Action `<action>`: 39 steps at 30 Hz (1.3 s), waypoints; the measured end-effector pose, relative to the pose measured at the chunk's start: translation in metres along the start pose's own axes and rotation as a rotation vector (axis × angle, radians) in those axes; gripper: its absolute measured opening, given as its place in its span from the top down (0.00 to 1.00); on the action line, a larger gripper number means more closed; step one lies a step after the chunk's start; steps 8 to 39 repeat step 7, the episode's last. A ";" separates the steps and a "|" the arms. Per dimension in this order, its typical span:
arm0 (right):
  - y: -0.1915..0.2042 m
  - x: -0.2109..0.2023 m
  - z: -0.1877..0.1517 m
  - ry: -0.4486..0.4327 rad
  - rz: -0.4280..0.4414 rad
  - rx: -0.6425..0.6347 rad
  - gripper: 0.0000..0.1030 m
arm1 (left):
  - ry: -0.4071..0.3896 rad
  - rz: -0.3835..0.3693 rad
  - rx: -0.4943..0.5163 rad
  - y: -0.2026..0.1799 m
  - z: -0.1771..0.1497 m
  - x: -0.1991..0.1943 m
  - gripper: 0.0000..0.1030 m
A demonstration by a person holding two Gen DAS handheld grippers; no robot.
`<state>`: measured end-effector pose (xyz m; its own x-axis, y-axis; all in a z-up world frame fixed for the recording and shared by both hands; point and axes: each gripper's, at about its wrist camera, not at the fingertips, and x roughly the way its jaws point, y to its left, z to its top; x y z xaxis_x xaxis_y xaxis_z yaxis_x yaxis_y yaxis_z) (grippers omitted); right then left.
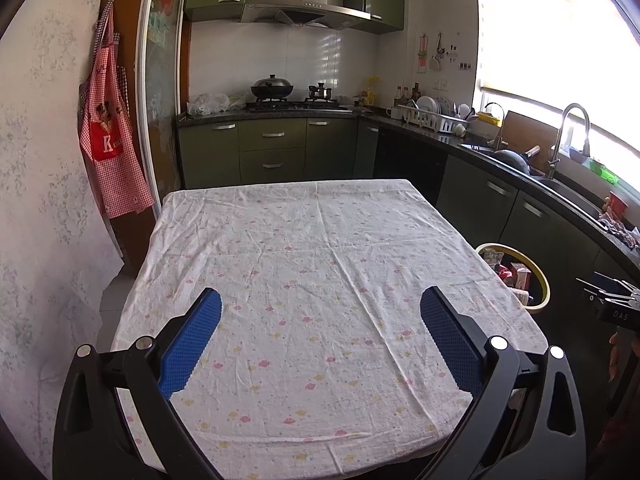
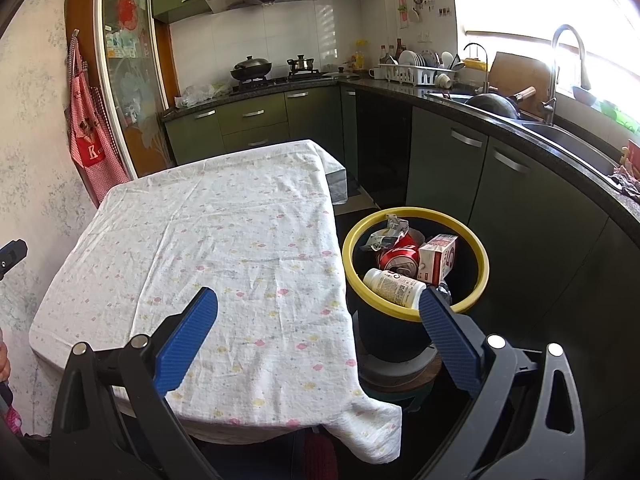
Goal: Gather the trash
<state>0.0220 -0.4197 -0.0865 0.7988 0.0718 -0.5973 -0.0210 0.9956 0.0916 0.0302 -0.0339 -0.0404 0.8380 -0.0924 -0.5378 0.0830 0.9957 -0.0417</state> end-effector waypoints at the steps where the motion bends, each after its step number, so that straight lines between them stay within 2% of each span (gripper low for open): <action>1: 0.002 0.003 0.002 -0.002 0.001 -0.008 0.07 | 0.019 0.011 0.007 0.002 0.003 0.007 0.05; 4: 0.014 0.024 0.016 0.016 0.026 -0.050 0.07 | 0.083 0.011 -0.020 0.018 0.016 0.039 0.05; 7: 0.033 0.062 0.037 0.048 0.071 -0.090 0.07 | 0.123 0.050 -0.043 0.040 0.029 0.082 0.05; 39: 0.033 0.062 0.037 0.048 0.071 -0.090 0.07 | 0.123 0.050 -0.043 0.040 0.029 0.082 0.05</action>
